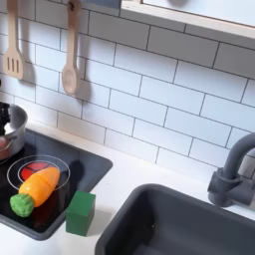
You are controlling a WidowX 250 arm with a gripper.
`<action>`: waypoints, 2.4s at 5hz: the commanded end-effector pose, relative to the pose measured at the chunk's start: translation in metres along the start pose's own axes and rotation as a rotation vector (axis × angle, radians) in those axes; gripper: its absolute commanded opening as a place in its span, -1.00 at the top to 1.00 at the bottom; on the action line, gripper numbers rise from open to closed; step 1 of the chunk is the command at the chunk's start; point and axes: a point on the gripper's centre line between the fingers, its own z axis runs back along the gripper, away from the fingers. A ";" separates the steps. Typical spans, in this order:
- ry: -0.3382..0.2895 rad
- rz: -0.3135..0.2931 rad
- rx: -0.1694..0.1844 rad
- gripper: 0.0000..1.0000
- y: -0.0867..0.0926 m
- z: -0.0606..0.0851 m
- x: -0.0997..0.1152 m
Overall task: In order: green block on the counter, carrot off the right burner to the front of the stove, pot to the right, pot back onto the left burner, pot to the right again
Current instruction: 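Slide the pot to the right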
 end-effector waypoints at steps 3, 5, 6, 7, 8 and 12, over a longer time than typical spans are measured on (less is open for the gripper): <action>0.009 -0.034 -0.005 -1.00 -0.021 -0.003 -0.013; 0.010 -0.071 -0.017 -1.00 -0.040 -0.003 -0.022; 0.008 -0.077 -0.021 -1.00 -0.047 -0.002 -0.025; 0.008 -0.098 -0.023 -1.00 -0.056 -0.003 -0.030; 0.006 -0.106 -0.024 -1.00 -0.061 -0.003 -0.035; 0.006 -0.154 -0.033 -1.00 -0.089 -0.002 -0.053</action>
